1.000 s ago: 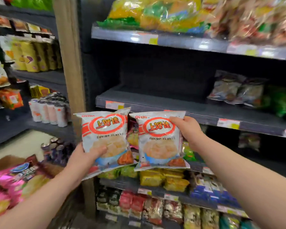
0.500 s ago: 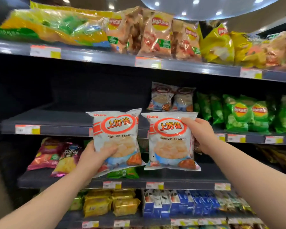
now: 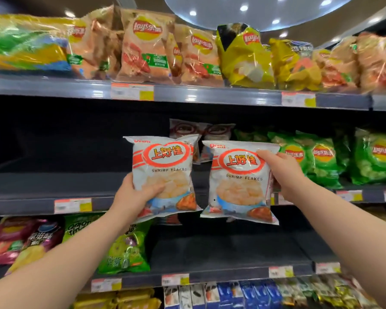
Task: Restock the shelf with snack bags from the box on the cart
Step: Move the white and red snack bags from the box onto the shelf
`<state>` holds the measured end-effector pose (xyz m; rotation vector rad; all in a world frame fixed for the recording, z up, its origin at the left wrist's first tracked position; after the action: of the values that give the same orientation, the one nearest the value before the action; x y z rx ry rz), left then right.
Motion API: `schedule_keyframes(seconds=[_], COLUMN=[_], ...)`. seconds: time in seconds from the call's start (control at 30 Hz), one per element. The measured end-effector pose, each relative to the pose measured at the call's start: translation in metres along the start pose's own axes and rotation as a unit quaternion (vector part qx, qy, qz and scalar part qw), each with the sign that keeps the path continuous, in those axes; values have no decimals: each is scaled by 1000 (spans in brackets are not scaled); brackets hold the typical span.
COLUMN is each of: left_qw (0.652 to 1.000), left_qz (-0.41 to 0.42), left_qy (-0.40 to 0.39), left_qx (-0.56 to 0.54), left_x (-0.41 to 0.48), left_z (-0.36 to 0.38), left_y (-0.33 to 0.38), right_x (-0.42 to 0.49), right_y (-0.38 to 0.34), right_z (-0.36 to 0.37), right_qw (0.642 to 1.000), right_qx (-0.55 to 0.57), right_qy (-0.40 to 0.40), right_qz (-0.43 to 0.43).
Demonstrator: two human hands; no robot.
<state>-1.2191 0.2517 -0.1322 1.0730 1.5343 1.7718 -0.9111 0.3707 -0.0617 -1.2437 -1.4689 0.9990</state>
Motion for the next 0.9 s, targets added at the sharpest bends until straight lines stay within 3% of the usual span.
schedule_keyframes(seconds=[0.3, 0.63, 0.8, 0.9], left_qw=[1000, 999, 996, 995], left_qz=[21, 12, -14, -17], left_qy=[-9, -32, -49, -34], left_qx=[-15, -31, -73, -88], left_x=[97, 202, 218, 223], left_z=[40, 43, 47, 51], left_y=[-5, -29, -43, -44], right_x=[78, 190, 234, 255], right_y=[1, 7, 15, 16], right_z=[-10, 43, 65, 79], right_qw=[994, 991, 994, 998], right_qx=[66, 61, 16, -5], right_qy=[85, 116, 101, 47], right_qz=[-3, -6, 31, 35])
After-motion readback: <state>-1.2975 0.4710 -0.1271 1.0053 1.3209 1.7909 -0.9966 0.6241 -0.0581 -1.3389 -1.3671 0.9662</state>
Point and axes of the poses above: each hand's wrist, its own x-axis towards the middle knuckle, its own z-axis out of the palm, y = z × x, the point moved 5 cm from there along x, towards the middle knuckle, and after that the axes turned 8 degrees about -x, right-handed, at the moved point
